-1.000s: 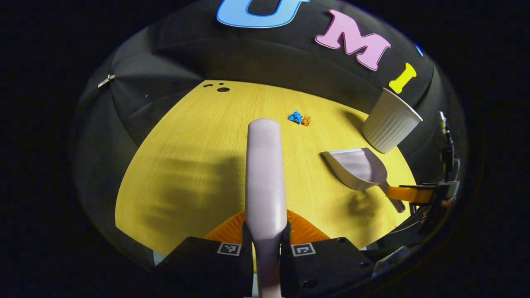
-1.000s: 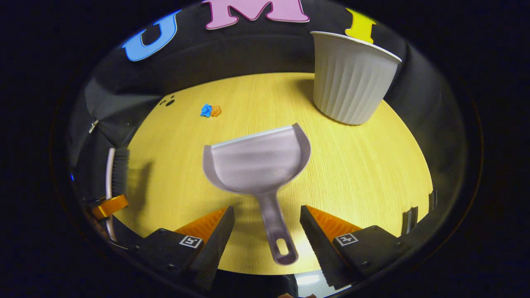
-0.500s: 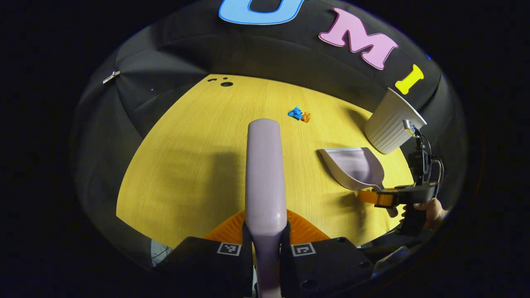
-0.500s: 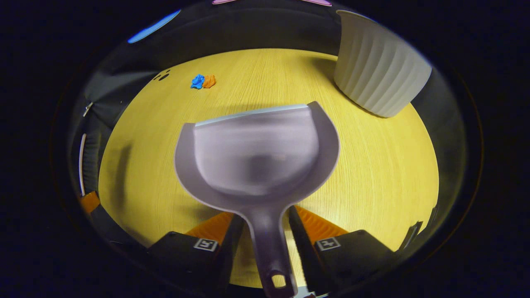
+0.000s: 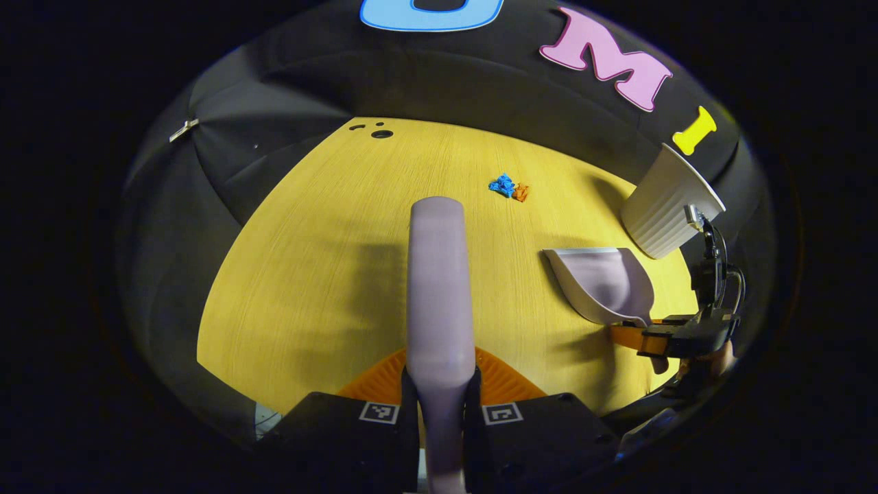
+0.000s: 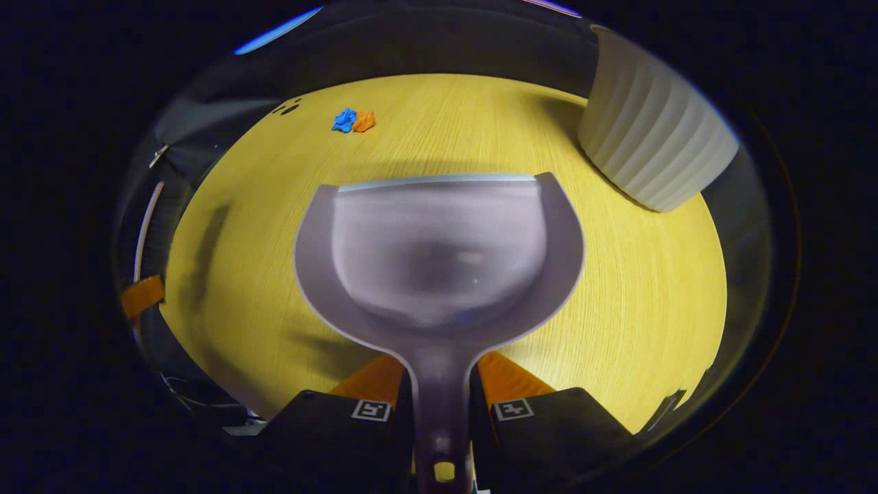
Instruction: Pick up the small broom and dustpan from the desktop, sweep the trash into the dustpan with the broom, and then empty the trash into the garbage bin.
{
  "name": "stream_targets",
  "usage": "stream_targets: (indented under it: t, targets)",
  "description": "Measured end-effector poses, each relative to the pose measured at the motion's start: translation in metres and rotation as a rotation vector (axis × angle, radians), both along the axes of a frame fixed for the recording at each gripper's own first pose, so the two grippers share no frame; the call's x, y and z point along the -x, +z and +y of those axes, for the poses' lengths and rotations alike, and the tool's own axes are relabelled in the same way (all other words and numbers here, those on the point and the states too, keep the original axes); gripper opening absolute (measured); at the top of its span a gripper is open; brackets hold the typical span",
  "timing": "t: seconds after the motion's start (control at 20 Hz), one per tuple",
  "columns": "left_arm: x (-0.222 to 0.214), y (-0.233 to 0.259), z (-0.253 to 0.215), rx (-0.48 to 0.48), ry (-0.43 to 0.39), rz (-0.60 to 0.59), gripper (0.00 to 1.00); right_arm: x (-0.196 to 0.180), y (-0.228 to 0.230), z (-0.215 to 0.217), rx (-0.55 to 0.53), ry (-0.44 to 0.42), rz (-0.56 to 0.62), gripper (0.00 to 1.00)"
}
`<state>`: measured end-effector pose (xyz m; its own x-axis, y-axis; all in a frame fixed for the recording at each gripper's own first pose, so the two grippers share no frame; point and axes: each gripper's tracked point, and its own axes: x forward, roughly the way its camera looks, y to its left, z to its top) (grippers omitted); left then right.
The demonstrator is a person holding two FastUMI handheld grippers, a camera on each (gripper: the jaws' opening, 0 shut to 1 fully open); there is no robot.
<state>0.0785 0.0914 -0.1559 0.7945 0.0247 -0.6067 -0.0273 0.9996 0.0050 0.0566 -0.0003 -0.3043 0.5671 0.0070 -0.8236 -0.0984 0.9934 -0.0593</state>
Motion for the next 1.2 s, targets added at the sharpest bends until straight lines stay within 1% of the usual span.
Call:
stream_targets:
  t: [0.05, 0.1, 0.15, 0.2, 0.35, 0.4, 0.45, 0.5, 0.55, 0.6, 0.65, 0.75, 0.8, 0.9, 0.95, 1.0, 1.05, 1.15, 1.2]
  targets:
    - [-0.007, 0.001, 0.001, -0.01, -0.006, 0.008, 0.28, -0.001, 0.002, 0.0, -0.013, 0.007, -0.001, 0.39]
    - [-0.016, 0.003, 0.001, -0.024, -0.013, 0.02, 0.29, -0.002, -0.001, 0.0, -0.022, 0.013, 0.001, 0.38]
    - [-0.026, 0.005, 0.001, -0.039, -0.022, 0.028, 0.3, -0.001, 0.0, -0.001, -0.028, 0.015, 0.001, 0.34]
    - [-0.037, 0.009, 0.002, -0.058, -0.033, 0.034, 0.29, -0.001, 0.001, 0.0, -0.034, 0.017, 0.005, 0.37]
    - [-0.075, 0.016, 0.002, -0.103, -0.063, 0.062, 0.3, 0.002, 0.003, 0.001, -0.071, 0.019, 0.054, 0.36]
    - [-0.089, 0.018, 0.0, -0.113, -0.078, 0.074, 0.3, -0.001, 0.007, 0.0, -0.07, 0.03, 0.046, 0.33]
    - [-0.104, 0.02, 0.0, -0.133, -0.089, 0.083, 0.3, -0.006, 0.011, -0.002, -0.061, 0.053, 0.036, 0.4]
    - [-0.12, 0.022, -0.001, -0.16, -0.106, 0.091, 0.3, -0.01, 0.017, -0.003, -0.055, 0.075, 0.024, 0.36]
    - [-0.135, 0.025, -0.003, -0.192, -0.121, 0.095, 0.3, -0.012, 0.021, -0.005, -0.051, 0.093, 0.022, 0.36]
    - [-0.151, 0.029, -0.005, -0.221, -0.136, 0.094, 0.29, -0.013, 0.026, -0.008, -0.05, 0.113, 0.024, 0.39]
    - [-0.166, 0.031, -0.008, -0.248, -0.152, 0.092, 0.29, -0.012, 0.033, -0.012, -0.051, 0.123, 0.017, 0.36]
    - [-0.192, 0.035, -0.018, -0.299, -0.191, 0.096, 0.3, -0.015, 0.046, -0.02, -0.043, 0.143, -0.01, 0.36]
    - [-0.202, 0.036, -0.021, -0.324, -0.21, 0.101, 0.3, -0.017, 0.052, -0.024, -0.035, 0.156, -0.019, 0.39]
    - [-0.227, 0.031, -0.026, -0.382, -0.24, 0.12, 0.29, -0.024, 0.059, -0.029, -0.013, 0.191, -0.035, 0.39]
    - [-0.237, 0.03, -0.03, -0.405, -0.256, 0.13, 0.29, -0.025, 0.059, -0.033, 0.0, 0.211, -0.037, 0.32]
    - [-0.246, 0.029, -0.031, -0.428, -0.272, 0.14, 0.29, -0.026, 0.058, -0.036, 0.012, 0.233, -0.032, 0.36]
    - [-0.255, 0.028, -0.032, -0.461, -0.292, 0.147, 0.28, -0.027, 0.057, -0.038, 0.026, 0.254, -0.025, 0.36]
    - [-0.271, 0.026, -0.035, -0.523, -0.356, 0.155, 0.29, -0.029, 0.052, -0.046, 0.053, 0.289, -0.02, 0.36]
    - [-0.278, 0.027, -0.038, -0.543, -0.393, 0.155, 0.3, -0.029, 0.048, -0.049, 0.064, 0.302, -0.016, 0.39]
